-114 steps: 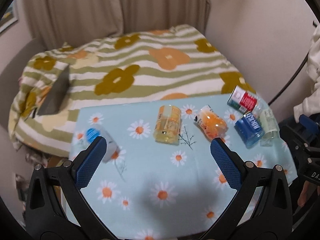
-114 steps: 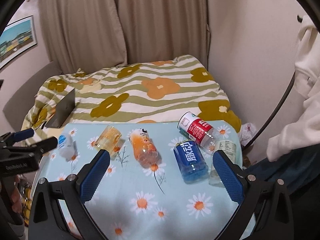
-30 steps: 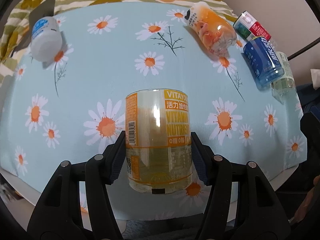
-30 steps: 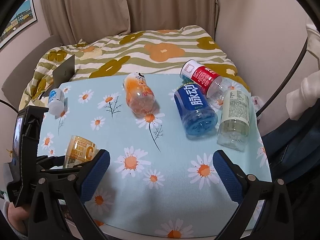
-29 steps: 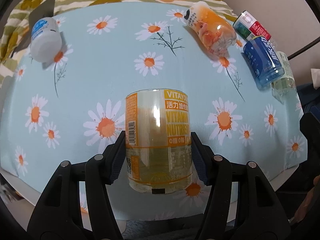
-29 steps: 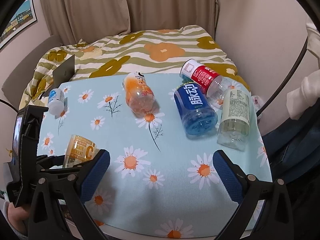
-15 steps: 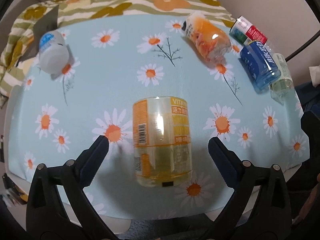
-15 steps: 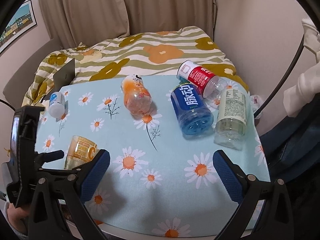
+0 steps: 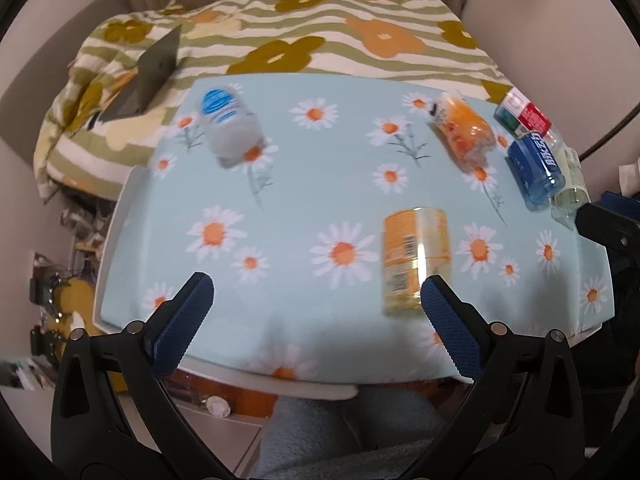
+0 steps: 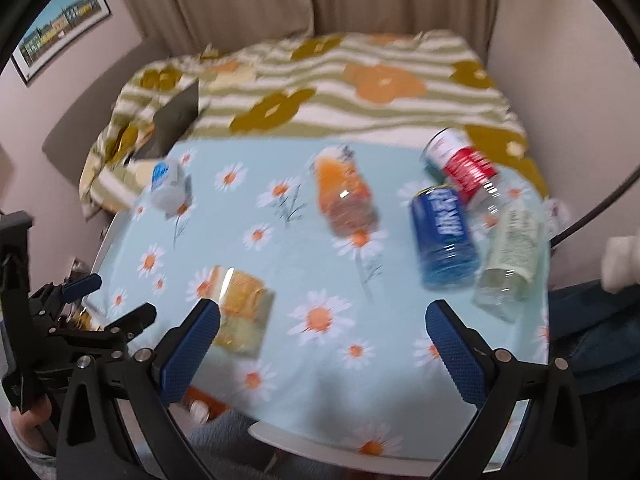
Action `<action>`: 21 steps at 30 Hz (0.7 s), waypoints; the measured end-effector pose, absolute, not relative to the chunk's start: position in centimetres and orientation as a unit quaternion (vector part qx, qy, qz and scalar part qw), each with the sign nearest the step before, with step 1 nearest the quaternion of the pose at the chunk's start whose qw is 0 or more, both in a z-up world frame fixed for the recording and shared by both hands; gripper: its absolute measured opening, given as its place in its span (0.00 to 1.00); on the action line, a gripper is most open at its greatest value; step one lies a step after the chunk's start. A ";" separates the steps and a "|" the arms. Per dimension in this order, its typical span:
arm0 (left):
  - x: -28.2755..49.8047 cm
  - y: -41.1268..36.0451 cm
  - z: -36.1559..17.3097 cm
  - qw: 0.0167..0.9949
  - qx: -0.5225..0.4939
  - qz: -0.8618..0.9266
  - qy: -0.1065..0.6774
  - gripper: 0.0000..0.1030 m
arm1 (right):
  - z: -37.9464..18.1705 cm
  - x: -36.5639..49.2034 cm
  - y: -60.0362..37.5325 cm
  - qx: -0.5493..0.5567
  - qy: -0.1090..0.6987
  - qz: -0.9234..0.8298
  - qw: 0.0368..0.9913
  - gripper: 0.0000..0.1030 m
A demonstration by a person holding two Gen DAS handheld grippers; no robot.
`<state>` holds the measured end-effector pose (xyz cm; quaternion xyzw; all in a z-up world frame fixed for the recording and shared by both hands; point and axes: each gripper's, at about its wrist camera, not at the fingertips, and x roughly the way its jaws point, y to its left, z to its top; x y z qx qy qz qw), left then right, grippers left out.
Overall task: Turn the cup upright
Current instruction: 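Close the right gripper around the cup body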
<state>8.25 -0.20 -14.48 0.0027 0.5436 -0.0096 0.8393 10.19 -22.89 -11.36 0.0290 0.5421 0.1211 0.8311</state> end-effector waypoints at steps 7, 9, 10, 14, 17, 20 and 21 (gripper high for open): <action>7.8 4.0 -16.7 0.831 -0.020 -0.027 0.556 1.00 | -14.6 14.2 -18.3 0.051 0.635 0.157 0.754 1.00; 7.8 5.6 -17.5 0.826 -0.031 -0.032 0.561 1.00 | -16.1 15.4 -17.5 0.069 0.667 0.158 0.725 1.00; 7.7 6.1 -17.8 0.825 -0.035 -0.034 0.564 1.00 | -16.9 15.9 -17.1 0.082 0.682 0.159 0.709 1.00; 7.8 8.0 -19.7 0.811 -0.045 -0.046 0.581 1.00 | -19.9 17.7 -16.2 0.122 0.731 0.146 0.655 0.91; 8.1 8.7 -20.8 0.804 -0.047 -0.051 0.591 1.00 | -21.5 18.4 -15.5 0.134 0.751 0.136 0.632 0.83; 8.6 9.2 -21.2 0.801 -0.053 -0.055 0.594 1.00 | -22.5 18.7 -15.1 0.142 0.764 0.128 0.617 0.75; 8.8 9.4 -21.2 0.800 -0.056 -0.057 0.594 1.00 | -22.8 18.8 -15.0 0.143 0.766 0.126 0.614 0.72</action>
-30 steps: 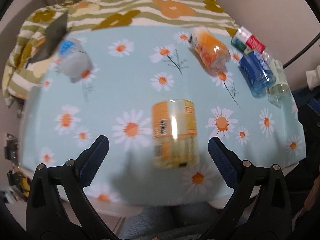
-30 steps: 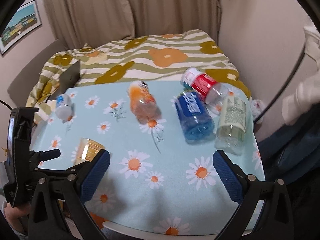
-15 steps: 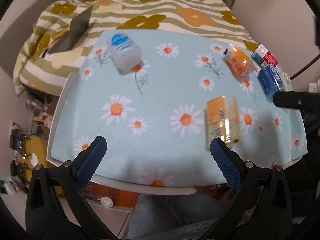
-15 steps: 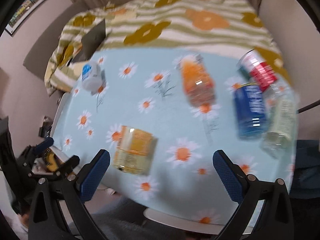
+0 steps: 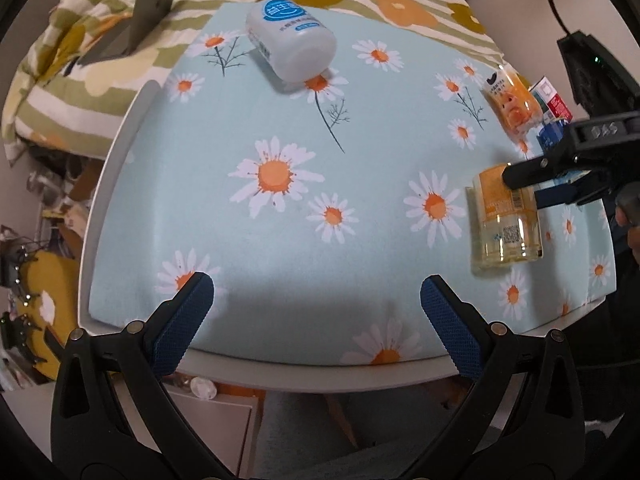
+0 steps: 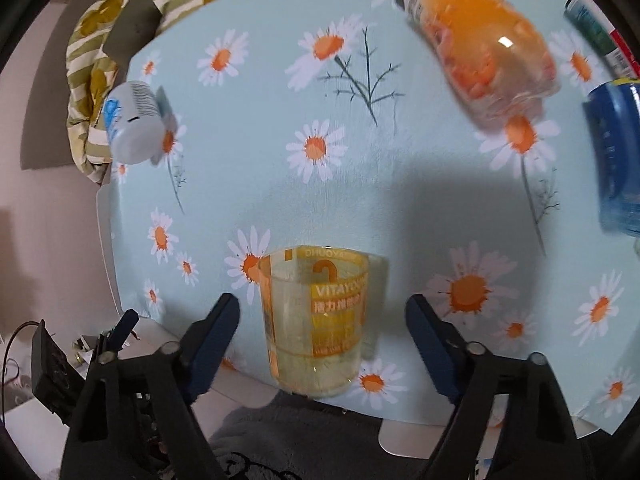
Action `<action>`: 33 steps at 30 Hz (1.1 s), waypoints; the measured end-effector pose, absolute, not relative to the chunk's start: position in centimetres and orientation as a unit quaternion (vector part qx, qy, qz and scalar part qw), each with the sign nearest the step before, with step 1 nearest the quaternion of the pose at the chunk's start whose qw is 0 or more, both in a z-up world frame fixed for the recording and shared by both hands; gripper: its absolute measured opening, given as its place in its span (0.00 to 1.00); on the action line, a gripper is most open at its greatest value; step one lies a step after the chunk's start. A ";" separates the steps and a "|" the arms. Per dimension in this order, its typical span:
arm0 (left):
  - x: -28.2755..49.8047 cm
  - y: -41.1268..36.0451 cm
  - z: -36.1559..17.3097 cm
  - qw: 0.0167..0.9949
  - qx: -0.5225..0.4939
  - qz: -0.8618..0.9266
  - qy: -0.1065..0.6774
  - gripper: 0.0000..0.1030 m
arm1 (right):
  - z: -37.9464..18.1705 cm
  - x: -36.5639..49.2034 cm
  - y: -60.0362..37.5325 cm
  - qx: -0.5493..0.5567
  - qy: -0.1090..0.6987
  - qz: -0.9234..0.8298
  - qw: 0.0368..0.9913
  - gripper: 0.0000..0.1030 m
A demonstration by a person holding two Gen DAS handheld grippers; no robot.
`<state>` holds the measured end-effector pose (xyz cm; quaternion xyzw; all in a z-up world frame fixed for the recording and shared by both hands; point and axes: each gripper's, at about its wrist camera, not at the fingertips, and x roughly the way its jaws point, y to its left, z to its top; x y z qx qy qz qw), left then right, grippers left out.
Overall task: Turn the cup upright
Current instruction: 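Close the right gripper around the cup body, then lower the cup rim-up onto the table and open the right gripper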
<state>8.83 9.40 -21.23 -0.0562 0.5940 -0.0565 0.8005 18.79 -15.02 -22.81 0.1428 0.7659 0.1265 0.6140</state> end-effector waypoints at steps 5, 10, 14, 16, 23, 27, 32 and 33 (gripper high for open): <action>9.7 9.7 -21.4 0.798 -0.066 -0.064 0.595 1.00 | -24.0 19.2 -14.8 0.153 0.772 0.123 0.605 0.56; 10.1 9.5 -21.4 0.798 -0.067 -0.070 0.594 1.00 | -24.1 19.2 -14.8 0.155 0.770 0.129 0.606 0.53; 10.1 9.4 -21.1 0.799 -0.065 -0.072 0.593 1.00 | -24.1 19.1 -14.8 0.156 0.766 0.133 0.609 0.52; 10.0 9.4 -20.7 0.801 -0.063 -0.072 0.591 1.00 | -23.8 18.9 -14.5 0.157 0.763 0.135 0.612 0.52; 9.4 9.7 -18.6 0.813 -0.057 -0.073 0.575 1.00 | -19.5 17.8 -15.1 0.168 0.717 0.147 0.660 0.52; 9.1 9.8 -18.0 0.819 -0.047 -0.069 0.568 1.00 | -16.3 16.2 -15.6 0.179 0.631 0.145 0.740 0.52; 8.3 10.5 -17.7 0.822 -0.028 -0.050 0.566 1.00 | -15.9 11.6 -14.2 0.124 0.501 0.108 0.849 0.52; 8.0 10.8 -17.7 0.823 -0.025 -0.047 0.566 1.00 | -16.2 11.0 -14.0 0.111 0.485 0.100 0.862 0.52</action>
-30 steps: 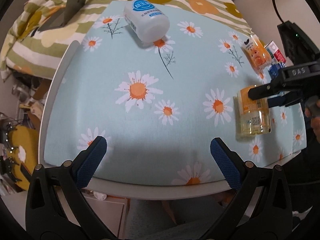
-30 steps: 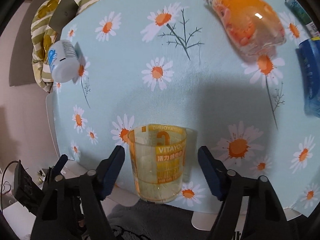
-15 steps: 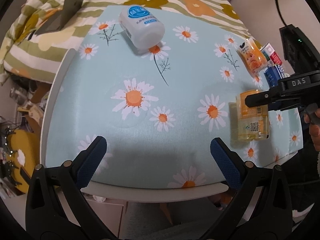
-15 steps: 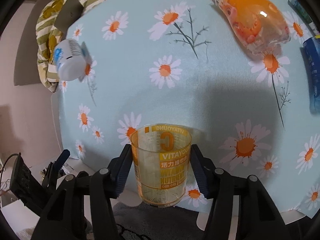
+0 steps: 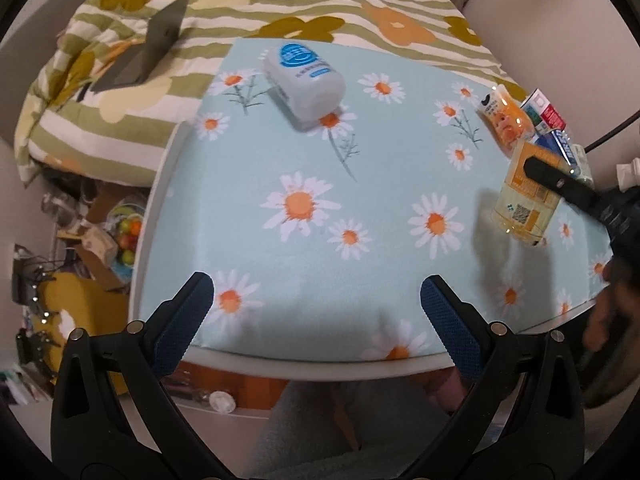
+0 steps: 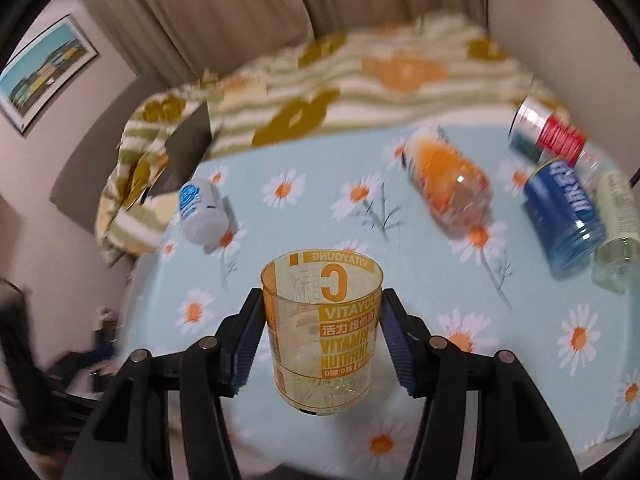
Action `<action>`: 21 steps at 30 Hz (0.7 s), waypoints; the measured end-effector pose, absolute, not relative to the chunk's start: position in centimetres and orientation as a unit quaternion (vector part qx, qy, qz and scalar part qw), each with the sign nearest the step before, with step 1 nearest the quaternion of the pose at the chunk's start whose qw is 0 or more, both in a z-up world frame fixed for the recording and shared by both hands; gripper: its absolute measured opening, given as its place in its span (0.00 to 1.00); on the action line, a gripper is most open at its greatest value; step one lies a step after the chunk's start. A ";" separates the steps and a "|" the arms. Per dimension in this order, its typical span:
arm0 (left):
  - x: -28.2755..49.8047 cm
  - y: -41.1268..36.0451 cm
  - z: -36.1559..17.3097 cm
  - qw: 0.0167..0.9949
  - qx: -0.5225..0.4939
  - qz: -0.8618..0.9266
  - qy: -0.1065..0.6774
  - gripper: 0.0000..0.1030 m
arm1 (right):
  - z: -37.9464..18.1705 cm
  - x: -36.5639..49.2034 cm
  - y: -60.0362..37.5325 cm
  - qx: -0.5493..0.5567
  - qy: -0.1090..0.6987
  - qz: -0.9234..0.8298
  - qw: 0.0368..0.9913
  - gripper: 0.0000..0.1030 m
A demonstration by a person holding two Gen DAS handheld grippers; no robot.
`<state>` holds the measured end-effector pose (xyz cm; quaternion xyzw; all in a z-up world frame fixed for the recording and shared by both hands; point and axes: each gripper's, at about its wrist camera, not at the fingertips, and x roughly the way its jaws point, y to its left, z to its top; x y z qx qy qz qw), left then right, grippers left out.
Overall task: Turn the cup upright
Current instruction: 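Lower the cup rim-up onto the table and open the right gripper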
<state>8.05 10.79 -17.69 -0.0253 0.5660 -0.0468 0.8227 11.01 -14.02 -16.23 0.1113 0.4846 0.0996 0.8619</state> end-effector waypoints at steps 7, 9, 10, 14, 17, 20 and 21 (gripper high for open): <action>6.6 12.2 -17.9 0.826 -0.018 -0.035 0.563 1.00 | -18.8 8.3 -13.4 0.086 0.396 0.047 0.913 0.52; 6.3 12.2 -17.8 0.829 -0.011 -0.036 0.558 1.00 | -19.1 7.9 -13.4 0.084 0.380 0.039 0.920 0.52; 6.2 12.1 -17.8 0.831 -0.008 -0.036 0.555 1.00 | -19.2 7.8 -13.3 0.080 0.373 0.035 0.924 0.52; 6.1 11.7 -18.1 0.834 -0.005 -0.043 0.550 1.00 | -19.6 6.9 -13.3 0.069 0.353 0.027 0.932 0.52; 6.2 11.1 -18.2 0.835 0.000 -0.053 0.548 1.00 | -19.8 6.2 -13.3 0.064 0.347 0.028 0.935 0.52; 6.3 10.5 -18.1 0.837 0.006 -0.062 0.544 1.00 | -19.8 5.6 -13.0 0.046 0.343 0.026 0.938 0.52; 6.3 10.4 -18.2 0.837 0.007 -0.064 0.543 1.00 | -19.8 5.4 -12.9 0.041 0.343 0.026 0.938 0.52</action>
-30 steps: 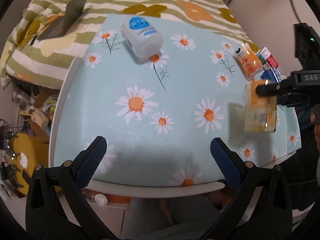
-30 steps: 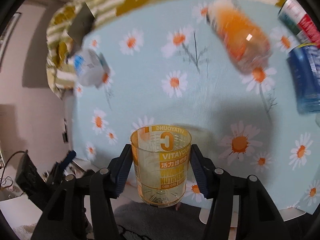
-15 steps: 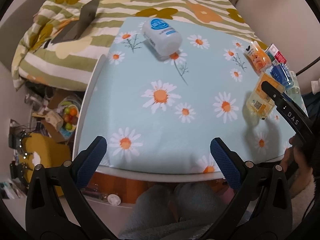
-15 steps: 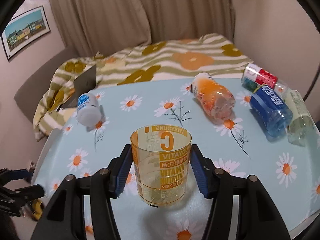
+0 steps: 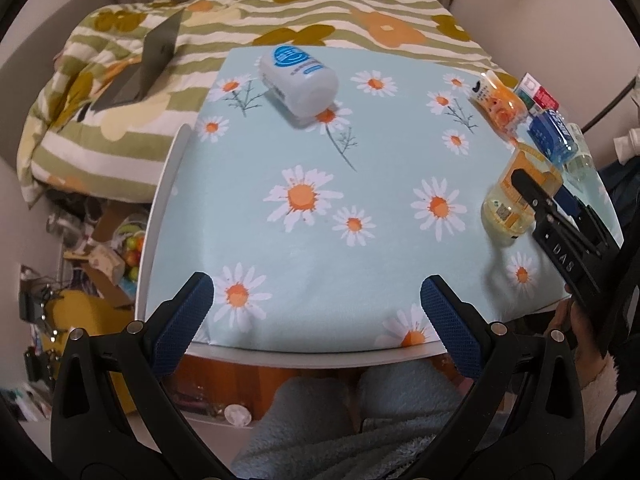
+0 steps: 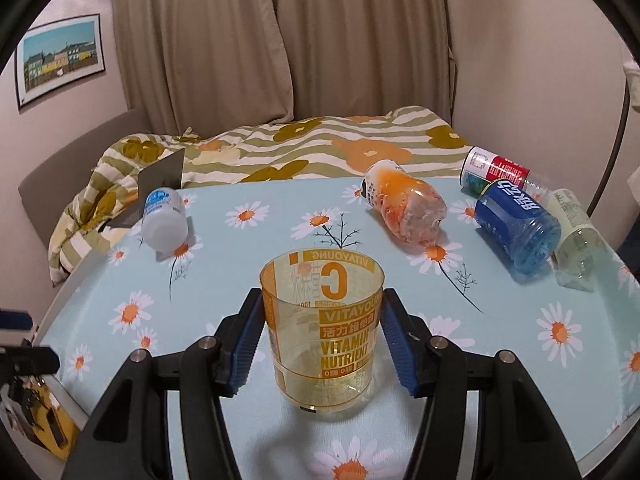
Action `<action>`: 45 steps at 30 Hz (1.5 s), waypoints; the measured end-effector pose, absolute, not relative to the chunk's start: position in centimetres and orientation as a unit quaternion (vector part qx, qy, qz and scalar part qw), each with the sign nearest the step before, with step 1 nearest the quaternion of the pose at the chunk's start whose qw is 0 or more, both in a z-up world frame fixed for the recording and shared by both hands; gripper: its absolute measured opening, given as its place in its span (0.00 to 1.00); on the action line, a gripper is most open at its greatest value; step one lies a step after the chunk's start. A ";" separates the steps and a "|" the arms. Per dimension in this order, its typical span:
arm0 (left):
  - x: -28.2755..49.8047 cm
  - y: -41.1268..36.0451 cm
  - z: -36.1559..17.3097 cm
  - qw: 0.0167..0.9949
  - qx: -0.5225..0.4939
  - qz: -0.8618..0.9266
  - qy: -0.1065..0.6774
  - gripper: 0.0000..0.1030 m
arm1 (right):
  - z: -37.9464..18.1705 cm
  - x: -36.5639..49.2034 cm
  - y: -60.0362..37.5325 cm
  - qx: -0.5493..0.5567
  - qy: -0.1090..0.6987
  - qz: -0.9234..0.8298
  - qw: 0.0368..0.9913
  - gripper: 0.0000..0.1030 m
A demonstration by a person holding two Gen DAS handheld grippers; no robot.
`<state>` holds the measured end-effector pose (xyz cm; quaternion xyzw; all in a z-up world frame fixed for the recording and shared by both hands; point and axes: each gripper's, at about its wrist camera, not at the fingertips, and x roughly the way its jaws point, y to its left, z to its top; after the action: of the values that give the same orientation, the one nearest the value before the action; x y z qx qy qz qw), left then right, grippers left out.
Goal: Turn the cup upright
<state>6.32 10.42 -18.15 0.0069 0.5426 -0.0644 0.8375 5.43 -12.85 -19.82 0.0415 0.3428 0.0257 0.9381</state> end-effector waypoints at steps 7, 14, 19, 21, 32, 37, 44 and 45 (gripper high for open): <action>6.5 10.4 -18.7 0.836 0.005 -0.074 0.544 1.00 | -20.1 3.7 -12.3 0.024 0.345 0.022 0.938 0.53; 6.5 10.8 -19.2 0.835 0.001 -0.082 0.544 1.00 | -20.3 3.0 -11.7 0.011 0.348 0.013 0.937 0.53; 6.5 11.0 -19.5 0.835 -0.005 -0.074 0.545 1.00 | -20.3 3.2 -11.4 0.004 0.349 0.013 0.937 0.53; 6.5 10.8 -19.5 0.835 -0.006 -0.073 0.546 1.00 | -20.2 3.5 -11.3 0.001 0.352 0.016 0.936 0.54; 5.5 9.6 -18.2 0.848 -0.001 -0.057 0.527 1.00 | -20.0 3.5 -12.1 0.020 0.360 0.036 0.932 1.00; 4.3 8.4 -16.8 0.859 0.003 -0.046 0.510 1.00 | -18.8 2.7 -13.1 0.029 0.368 0.047 0.928 1.00; 2.1 5.9 -12.0 0.876 0.003 -0.042 0.480 1.00 | -12.9 1.0 -16.5 0.032 0.397 0.042 0.916 1.00; 1.7 5.4 -11.1 0.879 0.003 -0.043 0.474 1.00 | -12.0 0.8 -17.0 0.032 0.403 0.040 0.914 1.00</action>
<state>1.71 5.45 -11.10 0.0034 0.4743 -0.0426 0.8793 0.80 -16.96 -12.03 0.0320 0.4028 0.0396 0.9139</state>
